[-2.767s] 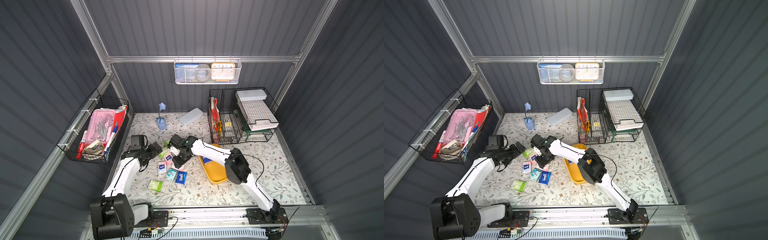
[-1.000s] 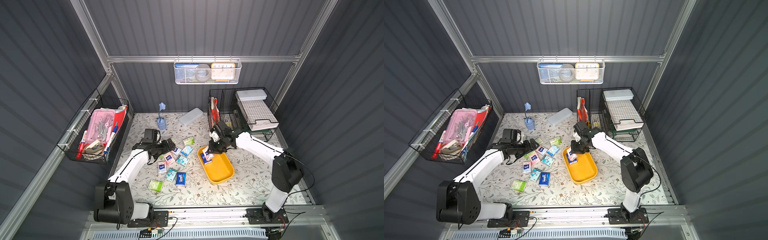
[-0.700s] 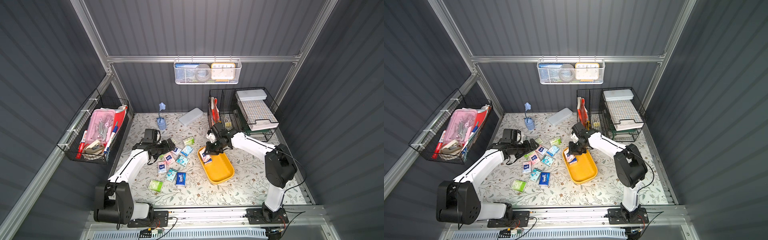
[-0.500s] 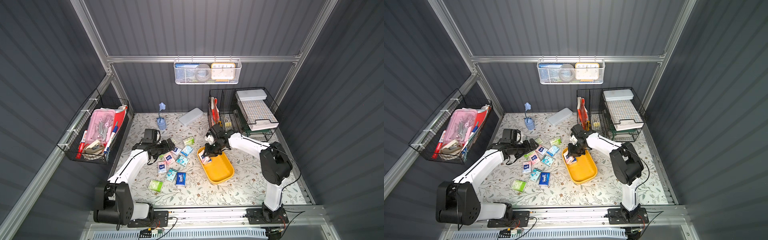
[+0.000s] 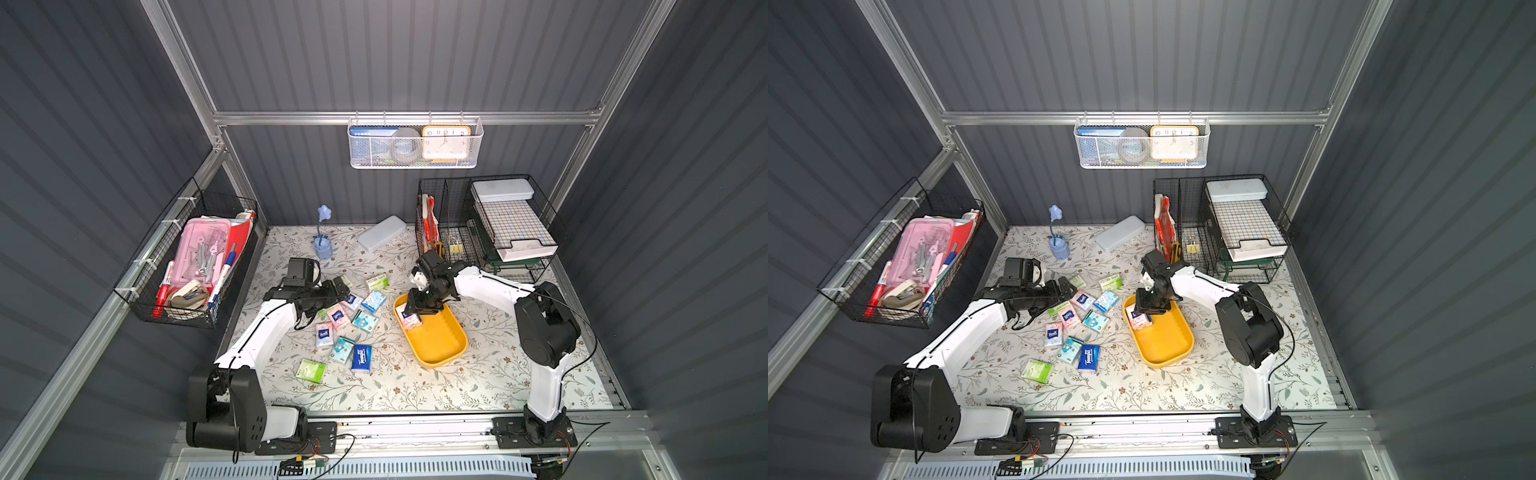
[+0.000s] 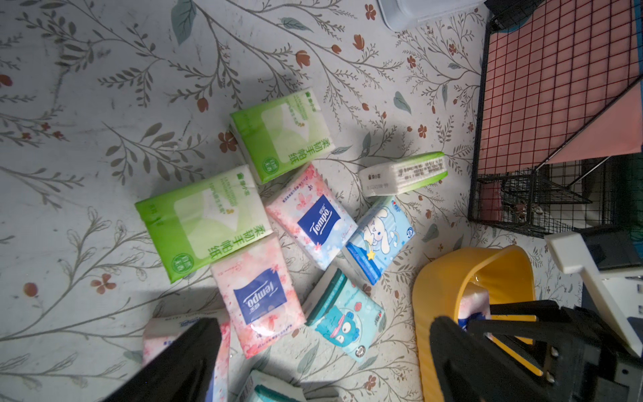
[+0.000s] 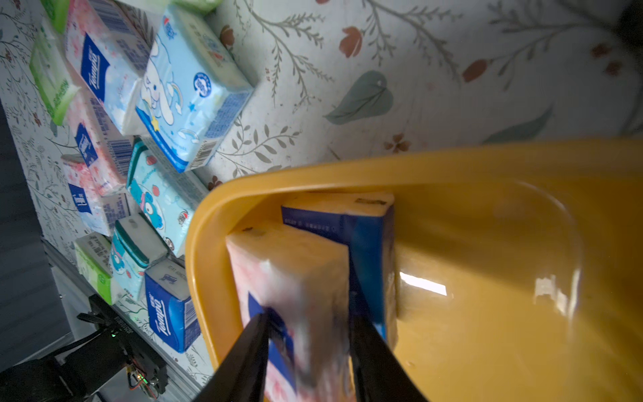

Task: Put the pocket tissues into the storage box
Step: Place the pocket tissues in the storage box, then pick up the pocket tissues from the center of the board.

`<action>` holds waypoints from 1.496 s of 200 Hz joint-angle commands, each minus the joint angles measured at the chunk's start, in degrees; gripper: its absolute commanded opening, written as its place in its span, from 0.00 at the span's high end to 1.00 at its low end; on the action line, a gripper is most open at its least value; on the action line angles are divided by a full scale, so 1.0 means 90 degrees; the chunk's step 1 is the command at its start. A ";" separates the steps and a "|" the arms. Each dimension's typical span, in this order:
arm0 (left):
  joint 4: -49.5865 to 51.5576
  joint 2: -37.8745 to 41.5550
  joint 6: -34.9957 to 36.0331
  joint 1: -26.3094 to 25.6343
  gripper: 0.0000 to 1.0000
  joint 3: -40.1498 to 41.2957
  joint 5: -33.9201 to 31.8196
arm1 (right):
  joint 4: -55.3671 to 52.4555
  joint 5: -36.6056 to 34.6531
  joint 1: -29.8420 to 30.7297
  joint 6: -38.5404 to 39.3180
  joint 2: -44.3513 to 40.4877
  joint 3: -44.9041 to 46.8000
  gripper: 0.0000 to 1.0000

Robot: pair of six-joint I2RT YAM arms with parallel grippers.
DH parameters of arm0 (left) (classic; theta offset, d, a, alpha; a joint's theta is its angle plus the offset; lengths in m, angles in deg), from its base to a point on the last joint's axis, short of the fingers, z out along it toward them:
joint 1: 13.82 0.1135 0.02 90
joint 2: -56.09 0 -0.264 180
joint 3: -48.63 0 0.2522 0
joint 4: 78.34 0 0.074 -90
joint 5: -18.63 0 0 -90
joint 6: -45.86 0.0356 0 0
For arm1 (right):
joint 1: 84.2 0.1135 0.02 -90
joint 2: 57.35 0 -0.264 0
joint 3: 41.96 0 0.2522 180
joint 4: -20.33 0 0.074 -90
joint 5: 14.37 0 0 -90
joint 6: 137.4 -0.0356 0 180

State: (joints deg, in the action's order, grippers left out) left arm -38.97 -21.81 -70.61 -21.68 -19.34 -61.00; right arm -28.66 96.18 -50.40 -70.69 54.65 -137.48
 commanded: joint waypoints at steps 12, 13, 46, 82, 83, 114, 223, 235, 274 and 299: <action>0.0143 0.0179 -0.0036 -0.0006 0.01 -0.0001 -0.0058 | -0.0562 -0.0641 0.0014 0.0266 -0.0260 -0.0411 0.51; 0.0138 0.0185 -0.0031 -0.0006 0.01 -0.0001 -0.0063 | -0.0580 -0.0642 0.0019 0.0270 -0.0268 -0.0424 0.50; 0.0141 0.0257 -0.0174 0.0000 0.01 0.0095 0.0010 | -0.1133 -0.1245 0.0243 0.0529 -0.0434 -0.0833 0.47; -0.0004 0.0301 -0.0321 0.0004 0.01 0.0260 -0.0103 | -0.1429 -0.1525 0.1157 0.0409 -0.0362 -0.1349 0.47; -0.0004 0.0304 -0.0325 0.0004 0.01 0.0261 -0.0110 | -0.1424 -0.1524 0.1186 0.0400 -0.0359 -0.1362 0.47; 0.0046 0.0354 -0.0368 0.0050 0.01 0.0437 -0.0320 | -0.1412 -0.1610 0.1747 0.0427 0.0130 -0.1995 0.46; 0.0726 0.1165 -0.0685 0.1146 0.01 0.1327 -0.0745 | -0.1710 -0.1450 0.1905 0.1454 0.2120 -0.3910 0.21; 0.0769 0.1222 -0.0652 0.1155 0.01 0.1354 -0.0781 | -0.1711 -0.1537 0.1964 0.1502 0.2256 -0.4012 0.19; 0.0783 0.1292 -0.0622 0.1166 0.01 0.1351 -0.0686 | -0.1866 -0.1924 0.2151 0.1698 0.2647 -0.4419 0.19; 0.0778 0.1313 -0.0651 0.1185 0.01 0.1240 -0.0636 | -0.2067 -0.2196 0.2261 0.1870 0.2899 -0.4729 0.19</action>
State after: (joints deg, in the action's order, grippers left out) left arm -33.40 -10.95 -76.01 -11.52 -7.67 -67.12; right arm -43.96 80.12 -30.99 -56.29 78.43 -177.25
